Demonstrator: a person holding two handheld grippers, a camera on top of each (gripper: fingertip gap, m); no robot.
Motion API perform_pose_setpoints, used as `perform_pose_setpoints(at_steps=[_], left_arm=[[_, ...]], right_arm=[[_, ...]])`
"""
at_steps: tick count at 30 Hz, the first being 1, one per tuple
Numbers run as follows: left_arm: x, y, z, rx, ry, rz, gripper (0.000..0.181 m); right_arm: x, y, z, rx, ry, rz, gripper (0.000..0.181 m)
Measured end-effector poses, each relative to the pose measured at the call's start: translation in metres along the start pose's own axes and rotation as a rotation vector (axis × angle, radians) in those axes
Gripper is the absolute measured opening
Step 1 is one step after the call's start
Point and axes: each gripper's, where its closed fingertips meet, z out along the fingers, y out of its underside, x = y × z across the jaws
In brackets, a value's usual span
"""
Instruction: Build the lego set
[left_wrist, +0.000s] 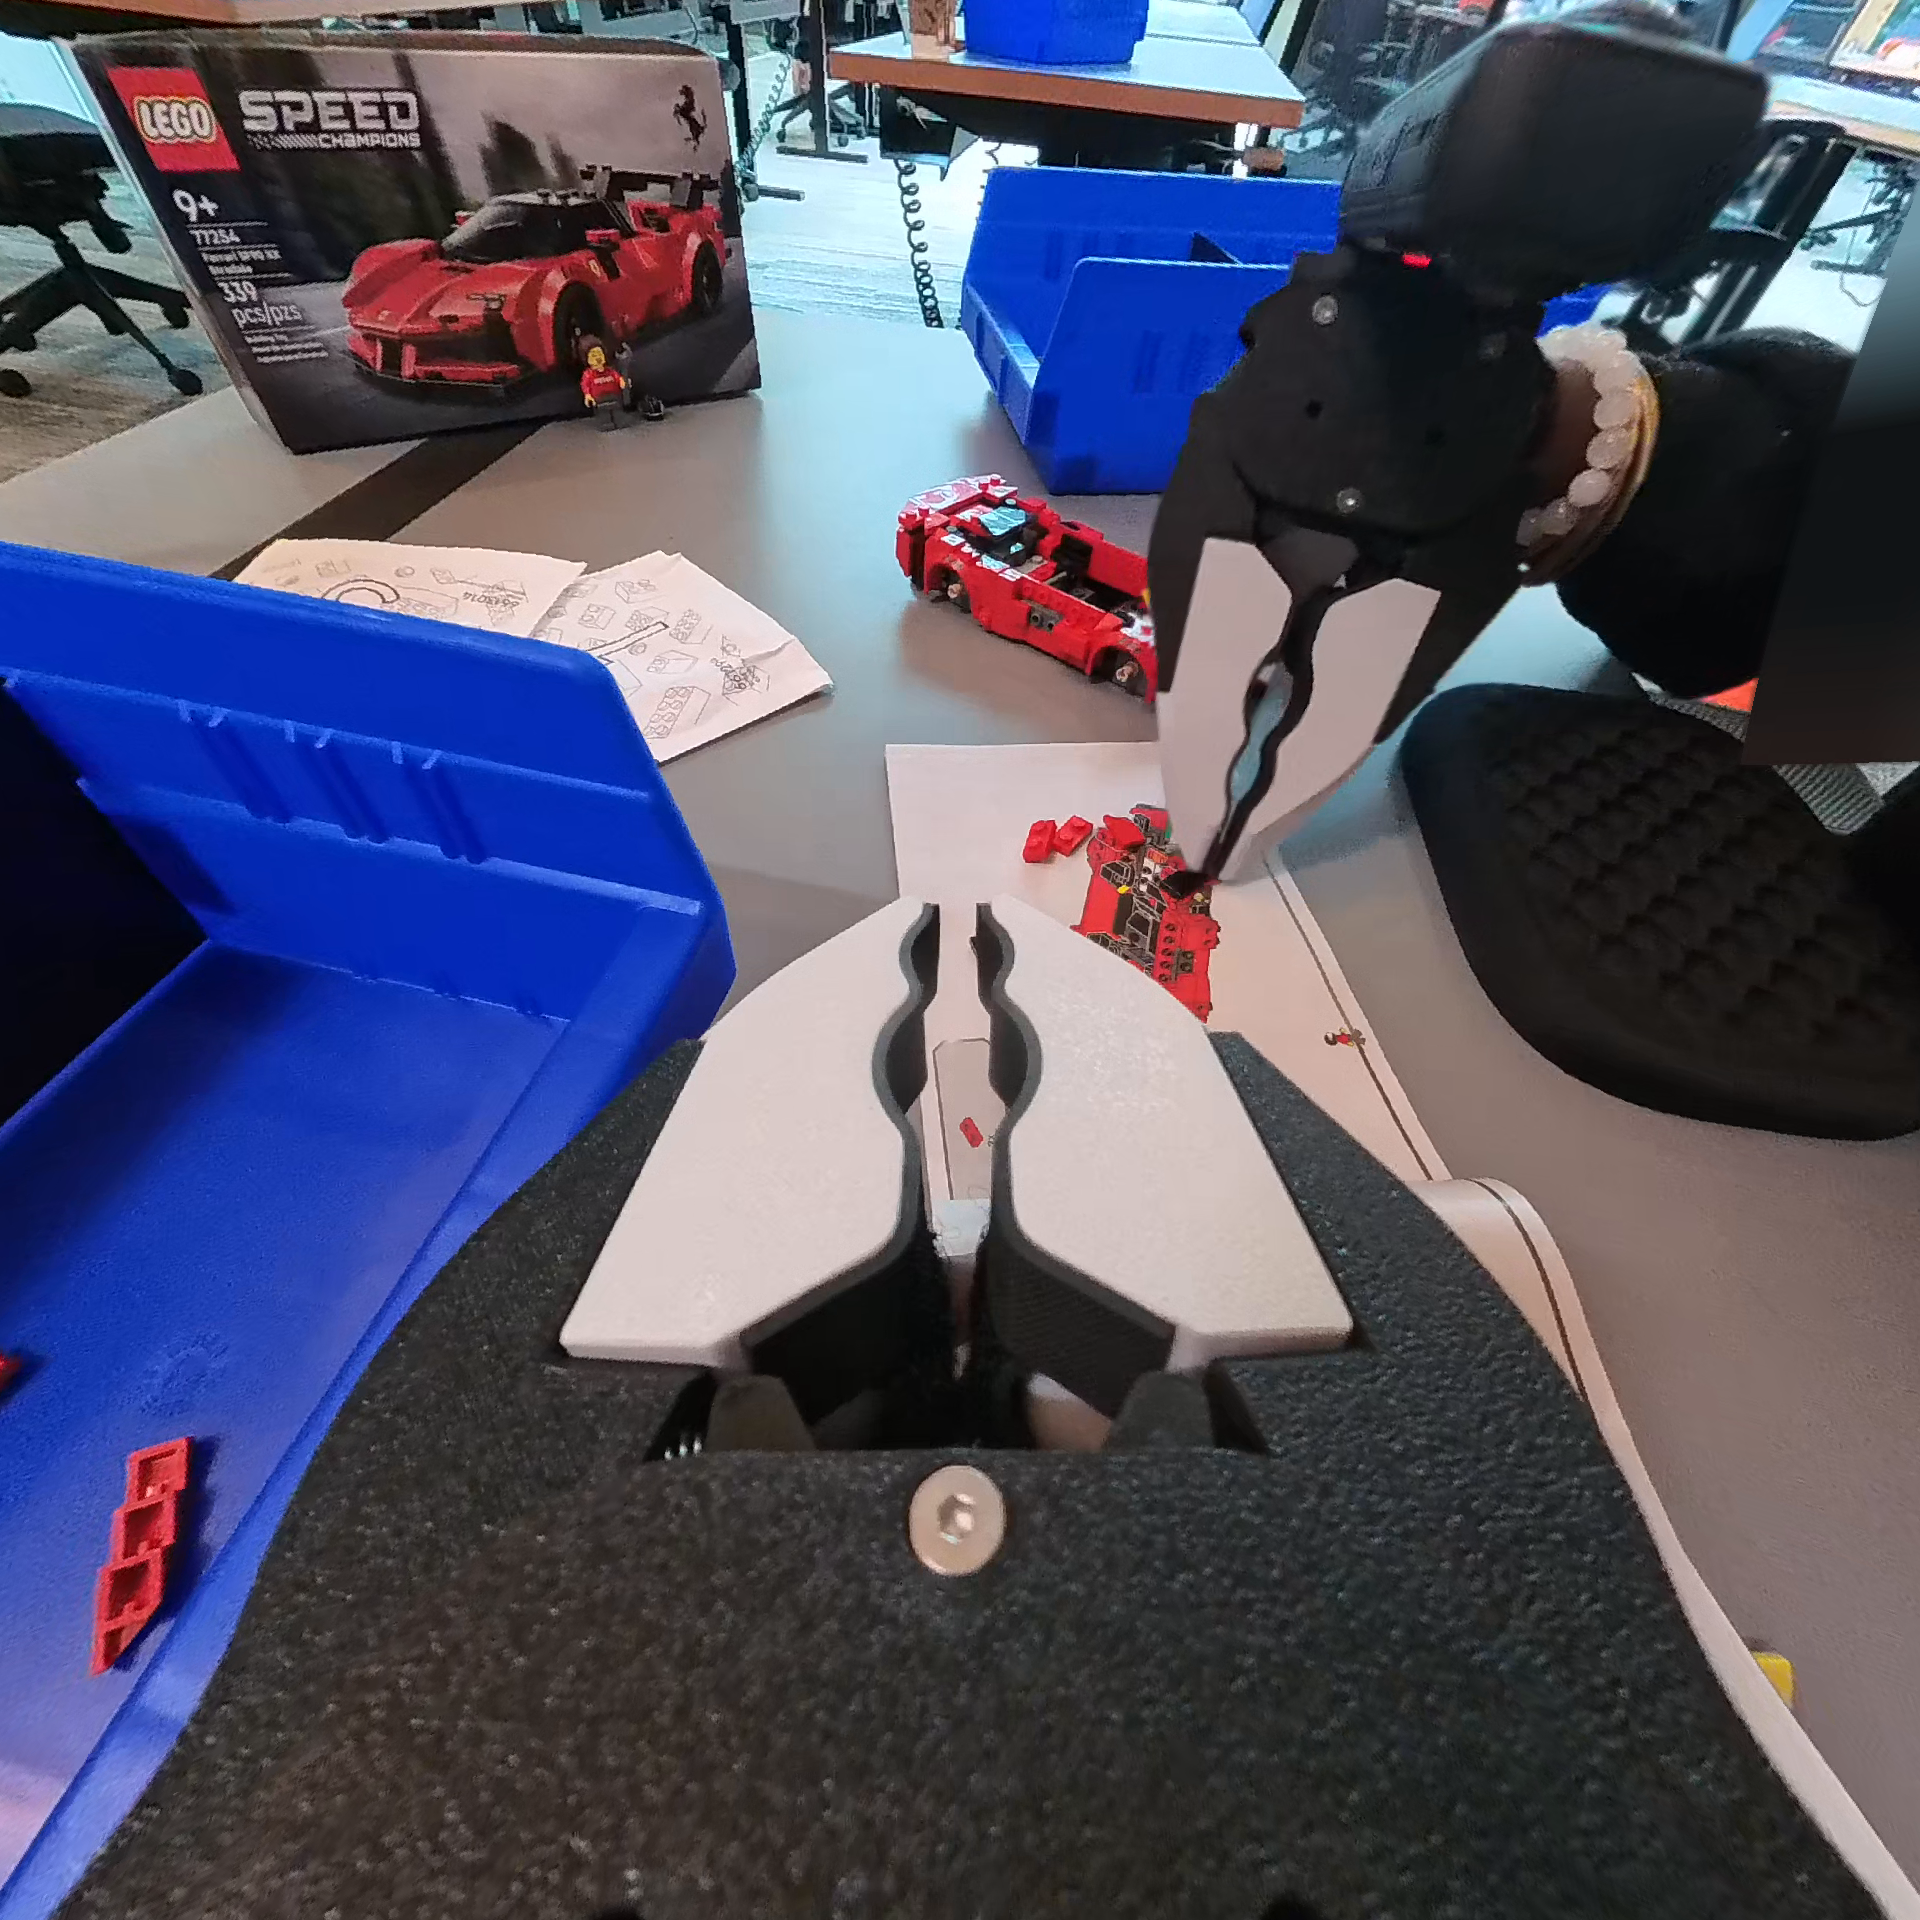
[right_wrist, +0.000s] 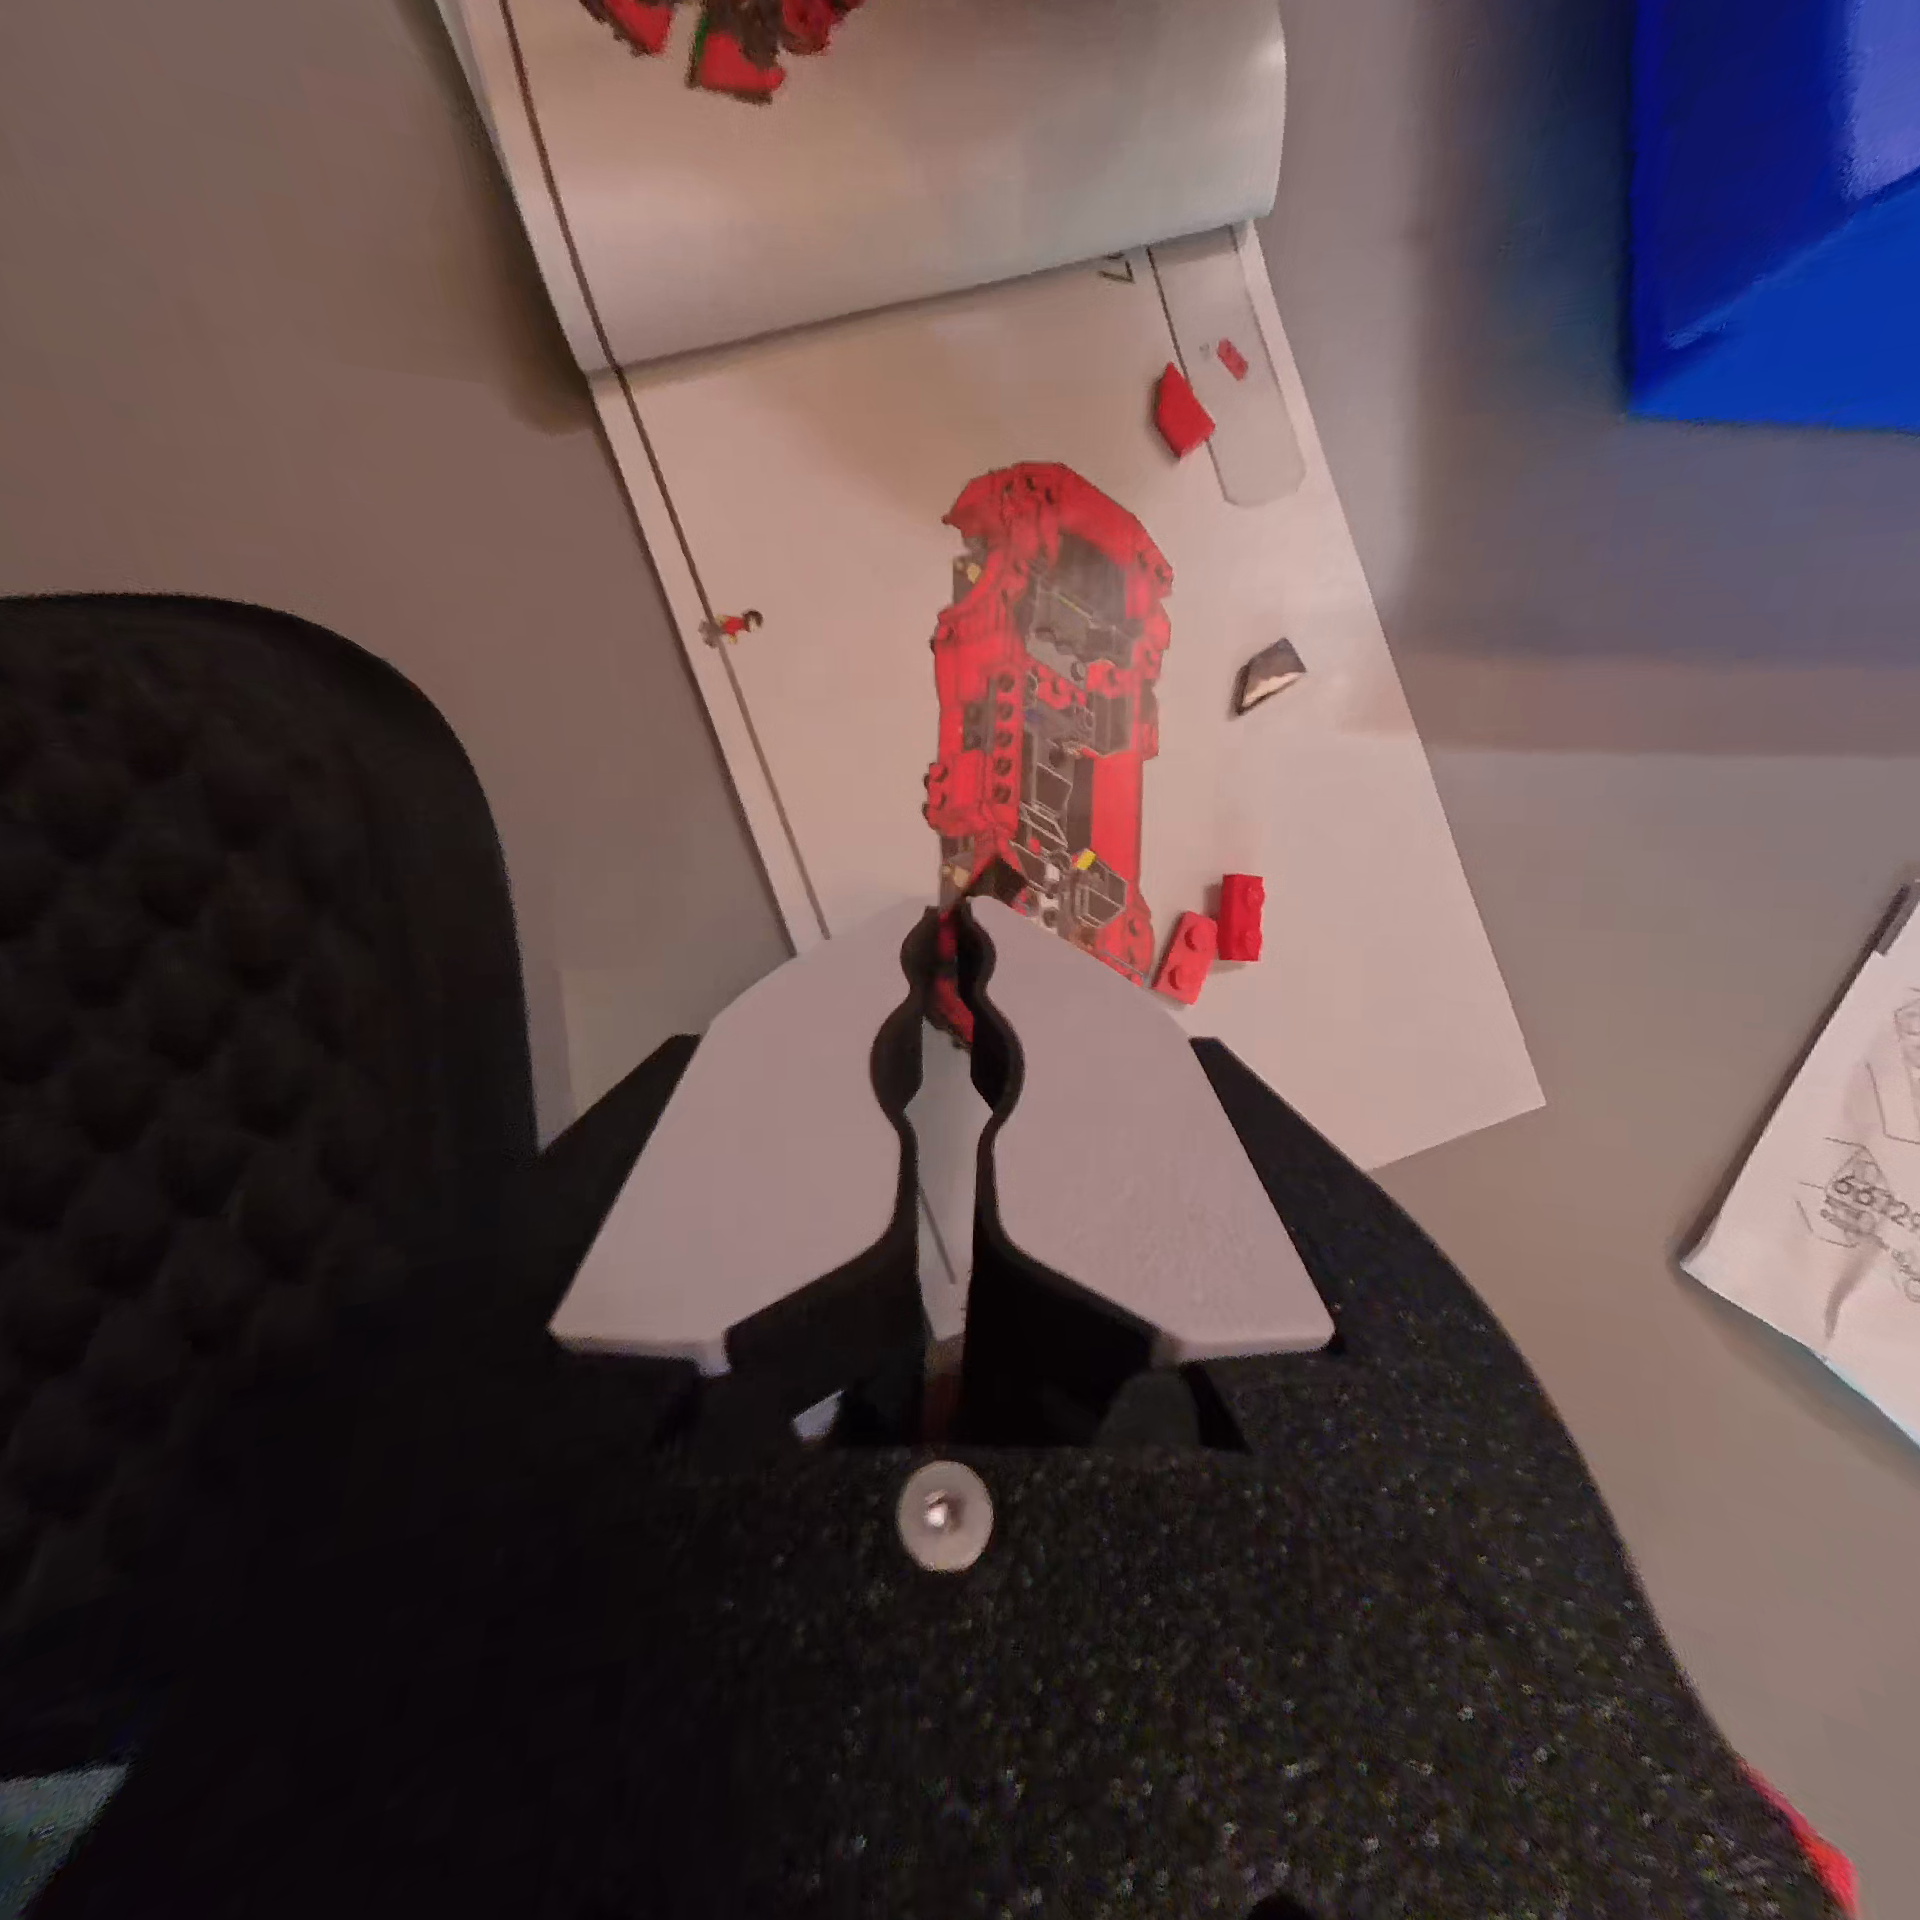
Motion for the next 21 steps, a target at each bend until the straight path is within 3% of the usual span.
perform_pose_setpoints(at_steps=[5, 13, 18, 21], left_arm=[[0.001, 0.000, 0.000, 0.000, 0.005, 0.004, 0.006], [0.001, 0.000, 0.000, -0.002, 0.004, 0.005, 0.006], [0.002, 0.000, 0.000, -0.001, 0.007, 0.004, 0.006], [0.002, 0.000, 0.001, -0.004, 0.009, 0.005, 0.006]], right_arm=[[0.007, 0.003, -0.008, 0.028, 0.027, 0.067, 0.000], [-0.021, -0.018, 0.007, 0.111, -0.128, 0.060, 0.001], [0.002, -0.007, -0.009, 0.108, -0.046, 0.089, 0.003], [0.004, -0.005, -0.014, 0.104, -0.082, 0.022, 0.011]])
